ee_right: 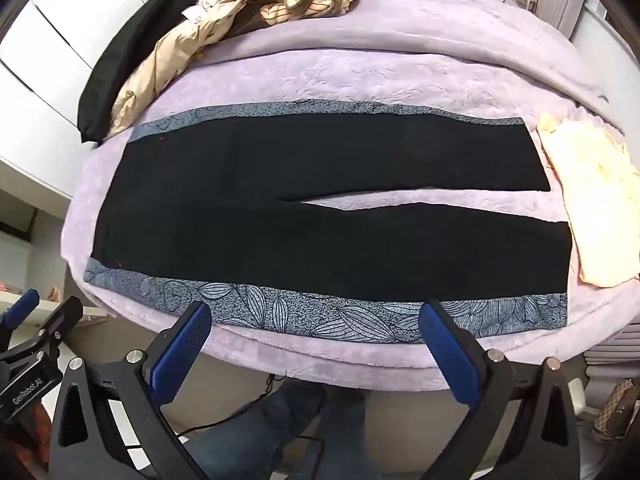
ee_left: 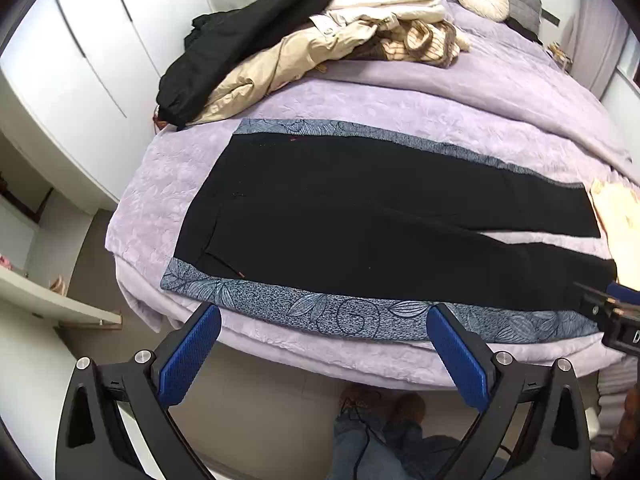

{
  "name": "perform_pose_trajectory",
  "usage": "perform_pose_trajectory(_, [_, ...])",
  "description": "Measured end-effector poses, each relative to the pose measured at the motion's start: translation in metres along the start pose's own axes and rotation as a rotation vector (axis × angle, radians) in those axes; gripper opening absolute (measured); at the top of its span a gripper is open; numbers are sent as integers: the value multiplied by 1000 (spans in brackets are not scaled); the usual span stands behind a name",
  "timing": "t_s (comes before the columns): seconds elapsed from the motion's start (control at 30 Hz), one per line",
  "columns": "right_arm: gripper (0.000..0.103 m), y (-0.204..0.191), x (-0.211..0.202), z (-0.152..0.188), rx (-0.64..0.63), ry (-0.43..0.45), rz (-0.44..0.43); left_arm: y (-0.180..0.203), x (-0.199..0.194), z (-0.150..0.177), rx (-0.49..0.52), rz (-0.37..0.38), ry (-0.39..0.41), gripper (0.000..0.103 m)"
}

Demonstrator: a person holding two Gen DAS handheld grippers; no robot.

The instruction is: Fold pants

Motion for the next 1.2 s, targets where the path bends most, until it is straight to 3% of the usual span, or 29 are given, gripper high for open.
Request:
perform_pose_trajectory(0.23, [103, 9, -4, 8, -36, -4, -6, 10, -8, 22, -3, -32, -22, 103])
perform_pose_trajectory(0.5, [103, 6, 3, 8, 5, -14, 2, 0, 5, 19, 29, -17, -27, 103])
perform_pose_trajectory(0.8, [103, -11, 26, 4, 159, 0, 36, -63, 31, -14, 76, -49, 36, 103])
perform_pose_trajectory(1.0, [103, -28, 39, 5, 226, 8, 73, -77, 52, -26, 149, -9, 47, 103])
perform_pose_trajectory(1.2, [103, -45, 38, -1, 206, 14, 116, -82, 67, -30, 147, 36, 22, 103])
Point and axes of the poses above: each gripper's, at about its wrist camera, not at the fingertips, and x roughly the way its jaws point, y to its right, z to its underside, the point moved 6 cm from there along x, roughly the way its jaws point, and after that the axes turned 15 degrees about y, right-handed, at the moved point
